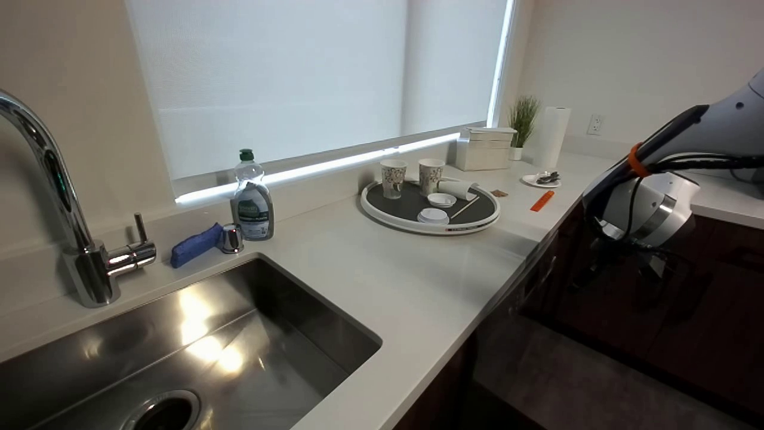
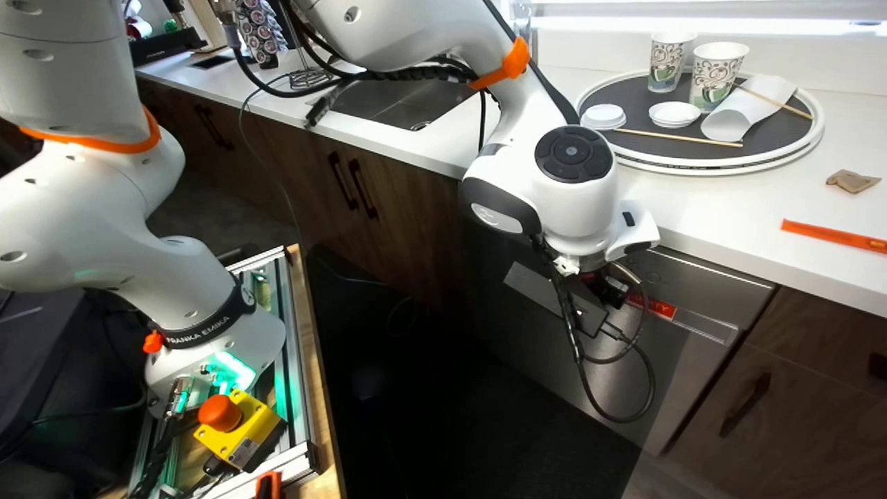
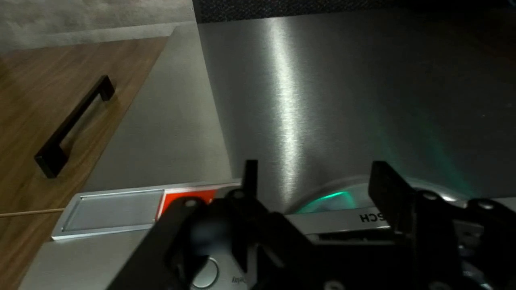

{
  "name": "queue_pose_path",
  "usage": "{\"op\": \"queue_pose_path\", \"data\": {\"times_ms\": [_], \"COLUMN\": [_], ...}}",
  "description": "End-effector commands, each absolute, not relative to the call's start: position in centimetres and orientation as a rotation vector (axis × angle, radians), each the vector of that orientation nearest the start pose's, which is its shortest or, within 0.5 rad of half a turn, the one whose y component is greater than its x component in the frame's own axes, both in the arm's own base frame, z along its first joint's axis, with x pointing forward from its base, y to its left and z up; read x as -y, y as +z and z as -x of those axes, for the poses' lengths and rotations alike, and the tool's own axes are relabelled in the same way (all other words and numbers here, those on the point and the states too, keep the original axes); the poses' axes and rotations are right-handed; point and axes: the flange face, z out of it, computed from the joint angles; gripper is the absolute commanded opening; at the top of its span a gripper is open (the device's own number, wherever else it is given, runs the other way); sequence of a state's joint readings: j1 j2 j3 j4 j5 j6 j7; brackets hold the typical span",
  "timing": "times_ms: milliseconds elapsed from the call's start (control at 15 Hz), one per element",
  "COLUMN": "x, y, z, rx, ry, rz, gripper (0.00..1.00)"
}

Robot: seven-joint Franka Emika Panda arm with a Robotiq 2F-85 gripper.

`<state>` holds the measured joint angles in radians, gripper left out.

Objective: Press a button on the dishwasher.

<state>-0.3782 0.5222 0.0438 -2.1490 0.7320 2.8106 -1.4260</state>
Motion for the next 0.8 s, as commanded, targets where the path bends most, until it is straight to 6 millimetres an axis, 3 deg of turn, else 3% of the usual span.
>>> {"op": "queue_pose_path", "data": {"times_ms": [0,400,733], "x": [22.1,22.6,22.3], "y": [15.4,14.6,13.8], "z": [-53.2,-53.7,-54.3], "rx": [0.663,0.726,0.735], "ry": [-0.558,-0.614,-0.649], "rz": [2.927,2.882,2.843], "gripper": [0.42,0.00,0.00]}}
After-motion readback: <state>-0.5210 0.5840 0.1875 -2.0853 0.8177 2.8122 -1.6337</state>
